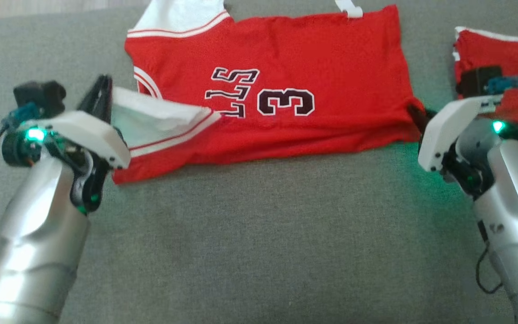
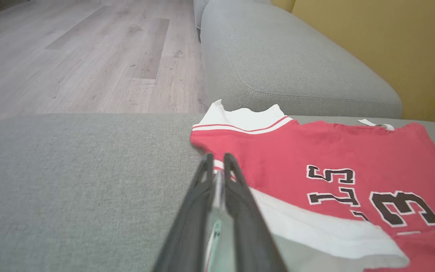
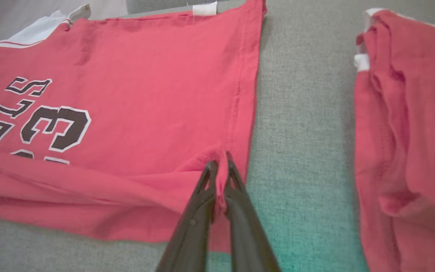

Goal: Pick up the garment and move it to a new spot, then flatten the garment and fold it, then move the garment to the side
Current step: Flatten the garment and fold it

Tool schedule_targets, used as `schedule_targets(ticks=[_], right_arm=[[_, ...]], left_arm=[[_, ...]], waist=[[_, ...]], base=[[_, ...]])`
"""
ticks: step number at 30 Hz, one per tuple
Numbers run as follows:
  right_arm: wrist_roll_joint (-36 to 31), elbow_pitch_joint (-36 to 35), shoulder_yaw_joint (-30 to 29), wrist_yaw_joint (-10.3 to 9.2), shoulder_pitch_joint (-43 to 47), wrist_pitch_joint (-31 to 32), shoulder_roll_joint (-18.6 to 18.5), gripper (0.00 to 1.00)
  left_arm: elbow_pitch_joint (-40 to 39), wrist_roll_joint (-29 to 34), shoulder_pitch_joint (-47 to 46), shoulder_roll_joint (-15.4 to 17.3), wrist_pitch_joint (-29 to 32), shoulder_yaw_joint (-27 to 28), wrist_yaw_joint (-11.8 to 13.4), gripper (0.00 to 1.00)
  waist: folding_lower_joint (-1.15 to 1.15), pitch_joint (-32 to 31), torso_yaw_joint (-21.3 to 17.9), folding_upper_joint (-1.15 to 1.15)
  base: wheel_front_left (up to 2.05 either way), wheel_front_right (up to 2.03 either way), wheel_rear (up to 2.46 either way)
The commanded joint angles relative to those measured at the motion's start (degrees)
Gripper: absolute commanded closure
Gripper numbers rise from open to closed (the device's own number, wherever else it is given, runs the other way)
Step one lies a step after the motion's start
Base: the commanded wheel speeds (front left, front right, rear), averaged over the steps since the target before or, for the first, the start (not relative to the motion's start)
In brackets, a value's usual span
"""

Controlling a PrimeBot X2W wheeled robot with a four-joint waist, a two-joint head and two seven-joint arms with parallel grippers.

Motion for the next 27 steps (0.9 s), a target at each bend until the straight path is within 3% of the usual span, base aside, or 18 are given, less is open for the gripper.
schedule_targets(ticks=[1,4,13,21,27], right_arm=[[-0.2,-1.3,1.0,-0.04,-2.9,-1.0,0.3,0.00],[-1.0,0.1,0.8,-0.04,-6.2,-4.5,0.4,0.00],[-1.8,-0.2,-2.5,-0.04,-10.0,-25.7,2.0,0.00],[-2.3,-7.2,-4.3,-0.04,-3.2,-37.2,5.4,0.00],[-11.5,-11.9,-6.6,-0.04,6.2,-40.5,8.5,0.00]], left_arm=[[-0.6,1.1,-3.8,2.2,-1.0,1.3,-0.3,0.00],[2.1,2.5,-6.8,1.8,-4.5,1.1,-0.1,0.00],[3.3,2.1,-9.9,-1.0,-19.7,4.5,0.1,0.00],[-11.4,4.3,0.0,-3.6,-21.7,10.6,-1.6,0.00],[-16.7,9.2,10.8,-6.3,-21.7,11.3,-1.3,0.00]], waist=[[-0.01,1.0,-0.2,0.00],[-0.01,1.7,-0.2,0.00],[-0.01,-0.4,0.7,0.00],[-0.01,-5.1,1.6,0.00],[-0.01,-7.9,2.0,0.00]], base=[[0.00,0.00,0.00],[0.00,0.00,0.00],[0.00,0.00,0.00],[0.00,0.00,0.00],[0.00,0.00,0.00]])
